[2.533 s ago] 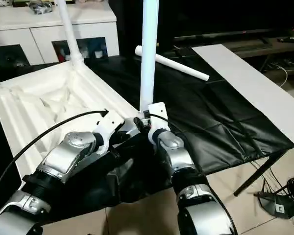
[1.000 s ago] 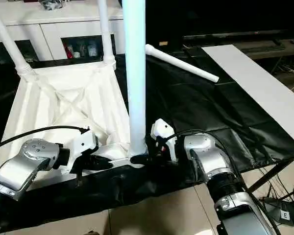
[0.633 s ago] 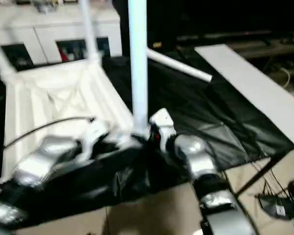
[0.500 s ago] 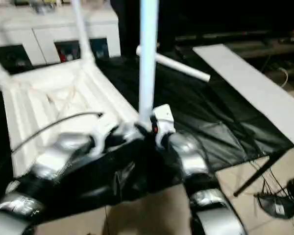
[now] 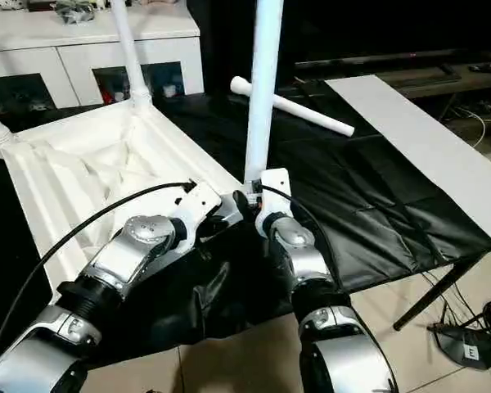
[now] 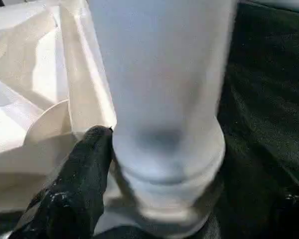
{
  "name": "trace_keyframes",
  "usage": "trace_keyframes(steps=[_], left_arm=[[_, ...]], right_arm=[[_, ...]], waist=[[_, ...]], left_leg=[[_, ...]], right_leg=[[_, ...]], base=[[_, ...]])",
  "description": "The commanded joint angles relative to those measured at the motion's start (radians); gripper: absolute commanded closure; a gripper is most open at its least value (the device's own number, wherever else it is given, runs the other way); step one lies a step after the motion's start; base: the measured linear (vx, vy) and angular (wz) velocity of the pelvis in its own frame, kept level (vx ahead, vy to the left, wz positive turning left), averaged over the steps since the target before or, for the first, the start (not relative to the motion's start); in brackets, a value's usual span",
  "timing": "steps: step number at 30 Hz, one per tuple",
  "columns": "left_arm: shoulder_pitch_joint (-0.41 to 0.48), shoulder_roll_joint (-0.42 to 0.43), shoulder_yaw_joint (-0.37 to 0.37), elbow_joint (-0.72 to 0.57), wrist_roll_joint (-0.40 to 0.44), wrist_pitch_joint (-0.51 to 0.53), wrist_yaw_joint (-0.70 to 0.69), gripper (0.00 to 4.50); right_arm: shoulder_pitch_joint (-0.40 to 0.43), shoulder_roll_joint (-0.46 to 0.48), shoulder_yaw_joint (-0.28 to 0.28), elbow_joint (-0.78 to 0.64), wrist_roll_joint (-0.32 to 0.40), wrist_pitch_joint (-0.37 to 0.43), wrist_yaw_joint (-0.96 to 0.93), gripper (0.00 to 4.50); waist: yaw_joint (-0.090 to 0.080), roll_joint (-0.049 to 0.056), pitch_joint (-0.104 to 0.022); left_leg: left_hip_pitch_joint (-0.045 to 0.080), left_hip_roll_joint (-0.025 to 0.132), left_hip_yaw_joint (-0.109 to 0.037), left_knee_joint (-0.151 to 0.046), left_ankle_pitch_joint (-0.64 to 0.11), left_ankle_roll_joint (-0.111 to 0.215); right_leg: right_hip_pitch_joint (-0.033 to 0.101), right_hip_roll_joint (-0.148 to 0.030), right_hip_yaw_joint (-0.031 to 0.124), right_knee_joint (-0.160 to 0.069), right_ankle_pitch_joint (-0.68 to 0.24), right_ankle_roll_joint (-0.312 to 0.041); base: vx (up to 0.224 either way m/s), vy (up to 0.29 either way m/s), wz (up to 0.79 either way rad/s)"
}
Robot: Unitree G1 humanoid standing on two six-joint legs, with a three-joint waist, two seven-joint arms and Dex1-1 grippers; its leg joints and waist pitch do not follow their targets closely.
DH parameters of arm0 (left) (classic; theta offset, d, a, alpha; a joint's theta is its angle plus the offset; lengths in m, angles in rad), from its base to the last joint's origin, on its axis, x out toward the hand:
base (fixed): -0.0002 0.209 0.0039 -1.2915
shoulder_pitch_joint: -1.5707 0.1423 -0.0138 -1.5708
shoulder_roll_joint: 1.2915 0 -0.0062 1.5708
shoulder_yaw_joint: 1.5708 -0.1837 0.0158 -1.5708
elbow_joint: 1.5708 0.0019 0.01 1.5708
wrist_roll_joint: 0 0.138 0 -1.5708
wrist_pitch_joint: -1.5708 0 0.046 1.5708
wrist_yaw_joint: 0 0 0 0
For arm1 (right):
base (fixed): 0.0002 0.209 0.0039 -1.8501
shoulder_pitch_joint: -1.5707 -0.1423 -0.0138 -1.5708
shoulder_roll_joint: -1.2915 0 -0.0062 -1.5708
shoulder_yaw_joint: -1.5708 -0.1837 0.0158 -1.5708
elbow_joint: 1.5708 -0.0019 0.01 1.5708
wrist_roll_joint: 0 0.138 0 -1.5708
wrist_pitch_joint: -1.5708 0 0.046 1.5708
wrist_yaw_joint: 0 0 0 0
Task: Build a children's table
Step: Rotate leg to tighten
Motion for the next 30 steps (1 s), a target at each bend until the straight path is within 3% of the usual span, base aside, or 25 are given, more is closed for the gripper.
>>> trace_keyframes(steps=[1,2,3,5,6,9,11,14,18,20,21,22,24,26,28,30], left_arm=[[-0.002,-0.015,0.014,0.055,0.009,-0.071,0.046,4.5],[-0.006,-0.017,0.019,0.06,0.008,-0.091,0.054,4.5],[-0.009,-0.024,0.036,0.061,-0.012,-0.101,0.046,4.5],[-0.011,-0.039,0.079,0.024,-0.07,-0.103,0.013,3.95],[-0.01,-0.041,0.093,0.002,-0.089,-0.11,0.0,3.95],[0.001,-0.033,0.126,-0.06,-0.107,-0.172,0.022,3.69],[0.014,-0.019,0.172,-0.124,-0.137,-0.195,0.032,3.53],[0.042,0.022,0.249,-0.231,-0.177,-0.151,0.045,3.53],[0.104,0.172,0.379,-0.37,-0.176,-0.073,0.078,3.53],[0.112,0.191,0.389,-0.377,-0.172,-0.066,0.078,3.53],[0.157,0.29,0.434,-0.403,-0.145,-0.034,0.071,3.53],[0.194,0.37,0.475,-0.401,-0.125,0.014,0.067,3.53],[0.216,0.415,0.498,-0.392,-0.118,0.05,0.066,3.53],[0.234,0.446,0.506,-0.384,-0.111,0.067,0.066,3.53],[0.29,0.542,0.499,-0.352,-0.077,0.093,0.04,3.53],[0.298,0.555,0.5,-0.346,-0.077,0.097,0.033,3.53]], right_arm=[[0.021,-0.003,0.034,-0.04,-0.02,-0.006,0.002,0.8],[0.028,-0.01,0.038,-0.057,-0.031,-0.007,-0.009,0.74],[0.039,-0.016,0.038,-0.079,-0.036,-0.001,-0.015,0.63],[0.087,-0.042,0.034,-0.177,-0.046,0.029,-0.026,0.54],[0.115,-0.052,0.031,-0.23,-0.046,0.049,-0.027,0.54],[0.192,-0.069,0.023,-0.363,-0.046,0.1,-0.038,0.54],[0.246,-0.083,0.033,-0.442,-0.053,0.14,-0.024,0.54],[0.312,-0.11,0.064,-0.525,-0.075,0.198,-0.007,0.54],[0.372,-0.132,0.057,-0.582,-0.078,0.236,-0.017,0.54],[0.373,-0.132,0.054,-0.584,-0.078,0.24,-0.021,0.54],[0.378,-0.133,0.041,-0.593,-0.077,0.253,-0.035,0.54],[0.373,-0.136,0.032,-0.59,-0.076,0.257,-0.04,0.54],[0.368,-0.14,0.032,-0.589,-0.075,0.263,-0.04,0.54],[0.363,-0.144,0.034,-0.589,-0.076,0.271,-0.041,0.54],[0.345,-0.152,0.04,-0.574,-0.079,0.286,-0.032,0.54],[0.341,-0.154,0.043,-0.57,-0.08,0.288,-0.028,0.54]], waist=[[-0.001,-0.006,-0.05],[0.0,-0.006,-0.049],[0.002,-0.012,-0.048],[0.007,-0.013,-0.049],[0.009,-0.015,-0.049],[0.016,-0.002,-0.055],[0.016,-0.009,-0.059],[0.015,-0.005,-0.061],[0.002,0.004,-0.055],[-0.004,0.006,-0.052],[-0.001,0.009,-0.053],[-0.009,0.01,-0.049],[-0.014,0.014,-0.048],[-0.008,0.021,-0.047],[-0.002,0.011,-0.047],[0.002,0.016,-0.047]], left_leg=[[0.017,0.023,-0.008,-0.076,-0.225,0.015],[0.016,0.022,-0.008,-0.076,-0.227,0.014],[0.019,0.022,-0.006,-0.076,-0.234,0.013],[0.017,0.022,-0.007,-0.077,-0.217,0.015],[0.015,0.022,-0.007,-0.076,-0.202,0.02],[0.013,0.028,-0.01,-0.075,-0.148,0.025],[0.009,0.026,-0.01,-0.072,-0.115,0.035],[0.009,0.025,-0.01,-0.067,-0.079,0.054],[0.009,0.02,-0.01,-0.073,-0.116,0.042],[0.015,0.021,-0.007,-0.075,-0.148,0.026],[0.019,0.024,-0.009,-0.075,-0.159,0.012],[0.012,0.022,-0.012,-0.083,-0.171,0.004],[0.023,0.021,-0.01,-0.083,-0.193,-0.011],[0.031,0.024,-0.008,-0.083,-0.206,-0.021],[0.023,0.021,-0.01,-0.086,-0.206,-0.026],[0.029,0.022,-0.009,-0.085,-0.21,-0.03]], right_leg=[[0.034,-0.073,0.039,-0.092,-0.135,-0.2],[0.034,-0.072,0.039,-0.093,-0.147,-0.195],[0.032,-0.073,0.041,-0.097,-0.173,-0.187],[0.033,-0.075,0.042,-0.096,-0.186,-0.178],[0.034,-0.075,0.043,-0.096,-0.176,-0.174],[0.036,-0.07,0.04,-0.082,-0.041,-0.187],[0.042,-0.069,0.039,-0.072,0.057,-0.195],[0.046,-0.068,0.037,-0.065,0.153,-0.209],[0.046,-0.065,0.035,-0.072,0.078,-0.199],[0.039,-0.061,0.036,-0.079,0.024,-0.196],[0.038,-0.063,0.037,-0.077,0.006,-0.195],[0.038,-0.059,0.035,-0.076,-0.018,-0.182],[0.03,-0.056,0.036,-0.081,-0.04,-0.175],[0.024,-0.057,0.038,-0.083,-0.04,-0.183],[0.029,-0.057,0.038,-0.078,-0.036,-0.177],[0.024,-0.059,0.04,-0.079,-0.035,-0.175]], base=[[0.0,0.0,0.0],[0.0,0.0,0.0],[0.0,0.0,0.0],[0.0,0.0,0.0],[0.0,0.0,0.0],[0.0,0.0,0.0],[0.0,0.0,0.0],[0.0,0.0,0.0],[0.0,0.0,0.0],[0.0,0.0,0.0],[0.0,0.0,0.0],[0.0,0.0,0.0],[0.0,0.0,0.0],[0.0,0.0,0.0],[0.0,0.0,0.0],[0.0,0.0,0.0]])
